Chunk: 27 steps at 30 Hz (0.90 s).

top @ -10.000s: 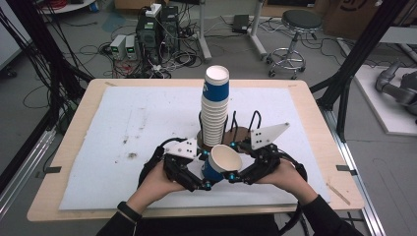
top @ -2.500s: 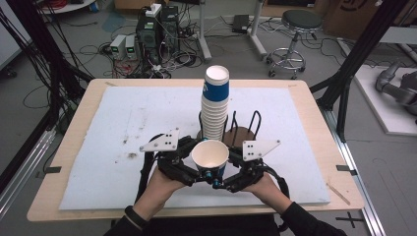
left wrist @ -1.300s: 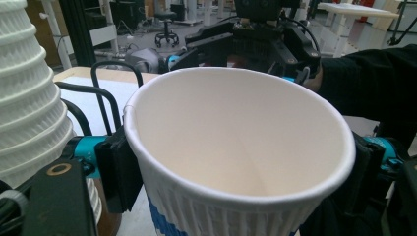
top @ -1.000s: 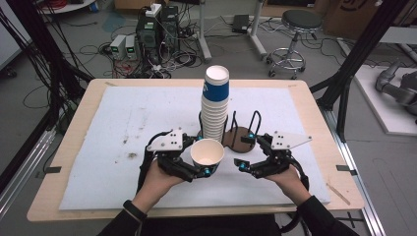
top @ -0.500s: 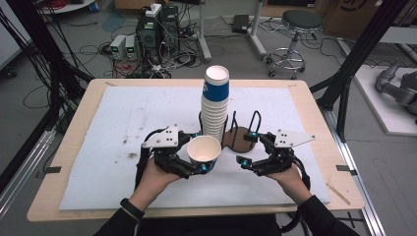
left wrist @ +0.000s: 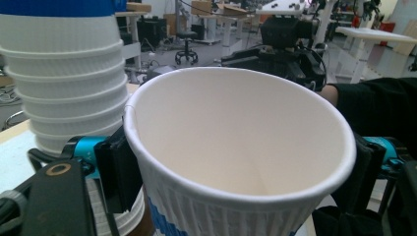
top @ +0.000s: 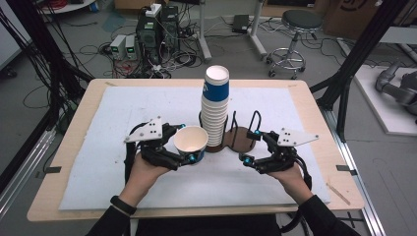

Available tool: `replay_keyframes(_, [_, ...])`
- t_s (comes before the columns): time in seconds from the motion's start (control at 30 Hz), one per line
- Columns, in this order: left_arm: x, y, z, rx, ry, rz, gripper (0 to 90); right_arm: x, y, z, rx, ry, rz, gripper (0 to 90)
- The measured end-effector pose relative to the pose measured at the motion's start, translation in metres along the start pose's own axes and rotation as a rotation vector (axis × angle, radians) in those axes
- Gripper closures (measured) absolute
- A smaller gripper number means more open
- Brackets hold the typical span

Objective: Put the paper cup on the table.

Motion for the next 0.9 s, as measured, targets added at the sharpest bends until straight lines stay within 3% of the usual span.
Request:
replay_keyframes(0.1, [-0.005, 0.006, 0.001, -0.008, -0.008, 0.020, 21.8, 0.002, 0.000, -0.001, 0.017, 0.008, 0.011, 19.8])
replay_keyframes(0.43, [-0.025, 0.034, -0.001, 0.004, -0.019, 0.122, 21.8, 0.002, -0.001, -0.002, 0.010, 0.016, 0.008, 19.8])
replay_keyframes(0.9, [-0.051, 0.073, -0.005, -0.008, -0.026, 0.302, 21.8, 0.001, -0.004, -0.002, 0.013, 0.017, -0.012, 19.8])
Point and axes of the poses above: each handheld gripper's, and its own axes: x roughly forward along the jaws, z roughly out of its top, y roughly to its left, the point moved 7 cm from there along x, roughly forward along the jaws, and after that the axes turned 14 degrees about z, right-handed, at the moved point
